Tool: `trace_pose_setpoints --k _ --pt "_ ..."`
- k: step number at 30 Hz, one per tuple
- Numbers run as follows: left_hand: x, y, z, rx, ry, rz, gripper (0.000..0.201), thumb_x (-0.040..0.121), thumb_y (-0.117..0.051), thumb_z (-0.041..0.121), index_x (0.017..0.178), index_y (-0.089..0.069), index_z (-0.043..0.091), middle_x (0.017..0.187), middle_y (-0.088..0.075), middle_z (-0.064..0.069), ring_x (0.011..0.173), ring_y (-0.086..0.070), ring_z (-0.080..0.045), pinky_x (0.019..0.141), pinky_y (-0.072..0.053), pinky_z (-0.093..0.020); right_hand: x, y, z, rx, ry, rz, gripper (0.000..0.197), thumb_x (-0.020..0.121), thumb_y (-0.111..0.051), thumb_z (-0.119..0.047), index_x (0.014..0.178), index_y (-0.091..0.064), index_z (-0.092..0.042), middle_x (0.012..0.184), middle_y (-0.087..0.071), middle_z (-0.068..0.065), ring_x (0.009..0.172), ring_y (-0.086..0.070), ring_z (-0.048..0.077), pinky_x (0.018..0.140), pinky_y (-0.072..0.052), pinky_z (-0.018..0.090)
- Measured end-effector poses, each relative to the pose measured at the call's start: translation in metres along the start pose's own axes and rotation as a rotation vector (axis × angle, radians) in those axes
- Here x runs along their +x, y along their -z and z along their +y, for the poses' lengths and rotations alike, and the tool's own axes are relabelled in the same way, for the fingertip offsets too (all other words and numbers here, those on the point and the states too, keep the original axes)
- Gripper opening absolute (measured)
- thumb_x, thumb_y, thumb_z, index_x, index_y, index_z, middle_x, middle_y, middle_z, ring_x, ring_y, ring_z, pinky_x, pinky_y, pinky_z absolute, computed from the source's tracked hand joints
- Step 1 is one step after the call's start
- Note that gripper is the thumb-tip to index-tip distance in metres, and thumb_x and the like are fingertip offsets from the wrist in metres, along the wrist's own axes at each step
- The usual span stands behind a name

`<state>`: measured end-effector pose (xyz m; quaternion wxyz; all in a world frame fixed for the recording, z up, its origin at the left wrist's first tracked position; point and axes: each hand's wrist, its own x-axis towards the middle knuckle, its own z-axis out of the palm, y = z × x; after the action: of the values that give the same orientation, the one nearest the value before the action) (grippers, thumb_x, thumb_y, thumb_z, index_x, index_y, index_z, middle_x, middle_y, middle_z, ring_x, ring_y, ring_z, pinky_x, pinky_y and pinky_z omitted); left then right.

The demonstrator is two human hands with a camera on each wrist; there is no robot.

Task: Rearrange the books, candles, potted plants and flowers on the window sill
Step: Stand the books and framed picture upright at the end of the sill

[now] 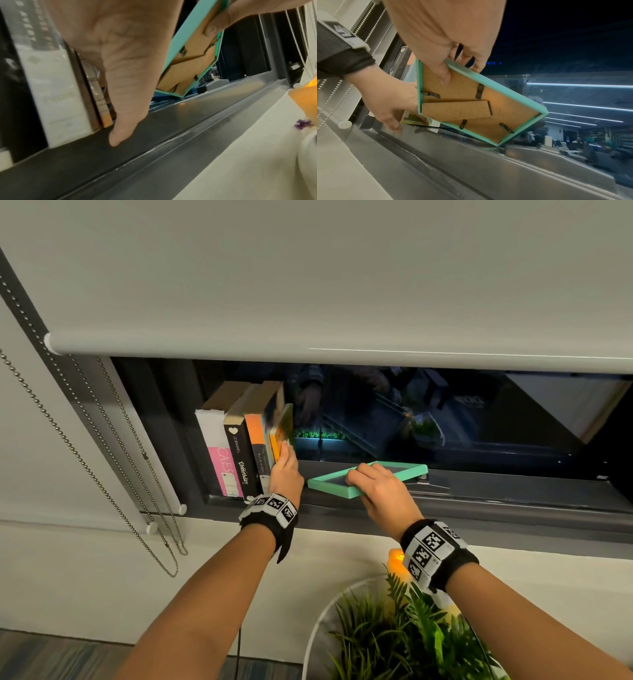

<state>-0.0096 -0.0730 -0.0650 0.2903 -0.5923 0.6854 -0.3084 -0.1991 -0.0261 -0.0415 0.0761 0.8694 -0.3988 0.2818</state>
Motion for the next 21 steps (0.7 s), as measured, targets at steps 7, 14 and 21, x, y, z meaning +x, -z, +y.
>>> trace_pose_setpoints --k 7,14,21 --pt "-0.003 0.015 -0.006 -0.483 0.015 0.175 0.049 0.082 -0.061 0.033 0.126 -0.055 0.012 0.132 -0.050 -0.011 0.130 -0.037 -0.030 0.116 -0.012 -0.050 -0.001 0.009 0.002 -0.029 -0.031 0.077 0.039 0.064 -0.073 0.009 0.086 -0.054 -0.017 0.080 -0.058 0.001 0.068 -0.054 0.023 0.060 -0.045 0.032" --pt "-0.013 0.019 -0.036 -1.615 0.085 0.147 0.045 0.089 -0.040 -0.014 0.131 -0.049 0.000 0.125 -0.053 -0.019 0.118 -0.052 -0.032 0.097 -0.043 -0.031 -0.005 0.031 -0.001 -0.053 -0.068 0.247 0.037 0.065 -0.060 0.004 0.082 -0.041 -0.021 0.076 -0.054 -0.002 0.074 -0.046 0.020 0.069 -0.031 0.030" --pt "-0.023 0.044 -0.042 -2.183 0.101 -0.167 0.029 0.098 -0.049 0.037 0.103 -0.061 0.011 0.097 -0.064 -0.005 0.092 -0.061 -0.021 0.082 -0.052 -0.032 -0.011 0.037 -0.008 -0.047 -0.011 0.314 0.037 0.063 -0.072 0.003 0.077 -0.044 -0.017 0.076 -0.060 0.000 0.081 -0.041 0.016 0.068 -0.028 0.029"
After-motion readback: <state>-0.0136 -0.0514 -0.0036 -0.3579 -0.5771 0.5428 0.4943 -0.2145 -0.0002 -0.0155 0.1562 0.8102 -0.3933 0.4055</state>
